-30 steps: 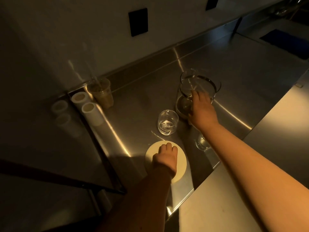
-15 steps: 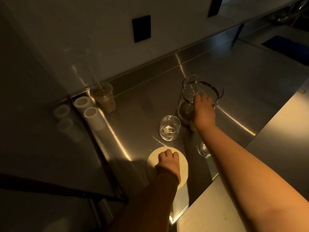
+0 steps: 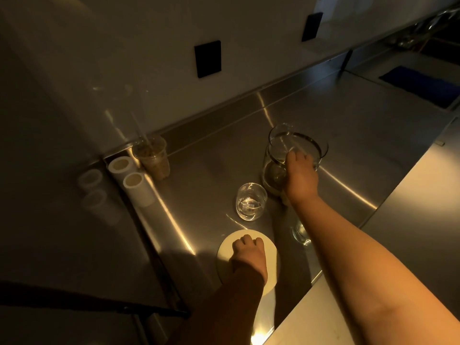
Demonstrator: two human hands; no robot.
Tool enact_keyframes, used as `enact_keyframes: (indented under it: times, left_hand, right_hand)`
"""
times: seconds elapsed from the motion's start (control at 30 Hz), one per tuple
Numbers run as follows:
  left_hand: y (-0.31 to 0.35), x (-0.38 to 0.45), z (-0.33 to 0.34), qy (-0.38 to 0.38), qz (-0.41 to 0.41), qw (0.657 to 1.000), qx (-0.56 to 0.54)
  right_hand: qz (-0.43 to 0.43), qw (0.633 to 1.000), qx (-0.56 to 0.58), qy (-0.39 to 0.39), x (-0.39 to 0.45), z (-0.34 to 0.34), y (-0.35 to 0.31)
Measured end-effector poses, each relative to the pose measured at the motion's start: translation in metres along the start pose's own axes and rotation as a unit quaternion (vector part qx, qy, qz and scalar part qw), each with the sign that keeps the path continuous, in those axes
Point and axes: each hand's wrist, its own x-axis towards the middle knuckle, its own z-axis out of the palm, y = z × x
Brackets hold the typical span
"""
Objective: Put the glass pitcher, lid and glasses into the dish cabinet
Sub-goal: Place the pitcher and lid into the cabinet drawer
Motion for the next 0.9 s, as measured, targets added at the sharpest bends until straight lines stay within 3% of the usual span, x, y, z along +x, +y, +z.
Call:
enact_keyframes:
  times: [0.2,0.33,0.47,0.9]
  left_hand:
    - [0.001,-0.008,-0.008,-0.029,-0.006,0.999,0.017]
    - [0.006,-0.015,-0.015,-0.039,-0.019,0.998,-0.037]
    - [0.011,-0.025,-0.026,-0.03,-0.045,0.991,-0.121]
    - [-0.014,-0.052,-0.061,0.026,-0.043,0.993,-0.111]
  right_hand:
    - [0.012,1.0,-0.016,-0.001,0.005,-0.008,0.005]
    - [0.013,1.0,-0.005,0.008,0.006,-0.017,0.009]
    - [0.009,1.0,-0.001,0.002,0.006,-0.024,0.011]
    - [-0.036,0.999,-0.021,0.022,0.0,-0.059,0.014]
